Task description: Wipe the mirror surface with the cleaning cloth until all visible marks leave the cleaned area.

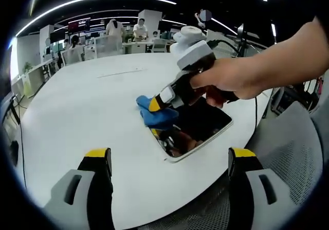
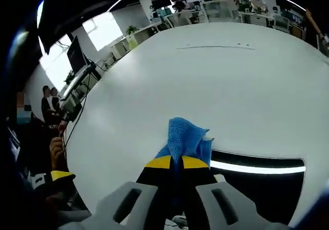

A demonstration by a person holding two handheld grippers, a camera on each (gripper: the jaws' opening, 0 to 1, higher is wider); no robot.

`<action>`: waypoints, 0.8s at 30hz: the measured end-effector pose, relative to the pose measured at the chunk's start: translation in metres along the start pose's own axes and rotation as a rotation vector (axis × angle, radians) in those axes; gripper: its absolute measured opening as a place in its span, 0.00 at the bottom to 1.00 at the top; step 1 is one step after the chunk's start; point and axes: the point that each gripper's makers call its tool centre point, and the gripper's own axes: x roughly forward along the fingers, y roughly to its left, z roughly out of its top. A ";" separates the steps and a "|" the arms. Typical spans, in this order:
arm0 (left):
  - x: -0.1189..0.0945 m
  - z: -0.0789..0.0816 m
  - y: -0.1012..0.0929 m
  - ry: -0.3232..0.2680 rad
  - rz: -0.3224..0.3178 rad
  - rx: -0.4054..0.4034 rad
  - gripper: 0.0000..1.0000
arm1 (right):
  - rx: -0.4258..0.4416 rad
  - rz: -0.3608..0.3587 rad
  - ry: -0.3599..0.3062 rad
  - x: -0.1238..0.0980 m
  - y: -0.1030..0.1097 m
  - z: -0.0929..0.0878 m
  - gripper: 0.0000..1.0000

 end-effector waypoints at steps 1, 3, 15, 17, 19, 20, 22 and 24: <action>0.000 0.000 0.000 0.000 -0.001 -0.001 0.93 | 0.049 0.010 -0.001 0.000 -0.001 0.000 0.00; 0.000 0.000 0.000 -0.001 0.000 0.000 0.93 | 0.037 0.009 0.000 -0.001 -0.002 0.000 0.00; 0.000 0.000 0.001 -0.001 0.004 0.003 0.92 | 0.032 0.015 0.007 -0.007 0.003 -0.009 0.00; 0.000 -0.001 0.001 0.002 0.004 0.003 0.92 | 0.034 0.017 0.007 -0.009 0.003 -0.012 0.00; 0.001 0.000 0.000 -0.002 0.003 0.006 0.92 | 0.037 0.019 0.006 -0.010 0.005 -0.015 0.00; 0.000 0.000 0.000 -0.002 0.002 0.005 0.92 | 0.036 0.021 0.004 -0.012 0.006 -0.017 0.00; 0.000 0.000 0.000 -0.003 0.002 0.005 0.92 | 0.036 0.022 0.003 -0.013 0.007 -0.019 0.00; 0.001 0.000 -0.002 -0.004 -0.005 -0.002 0.93 | 0.038 0.024 0.005 -0.016 0.009 -0.022 0.00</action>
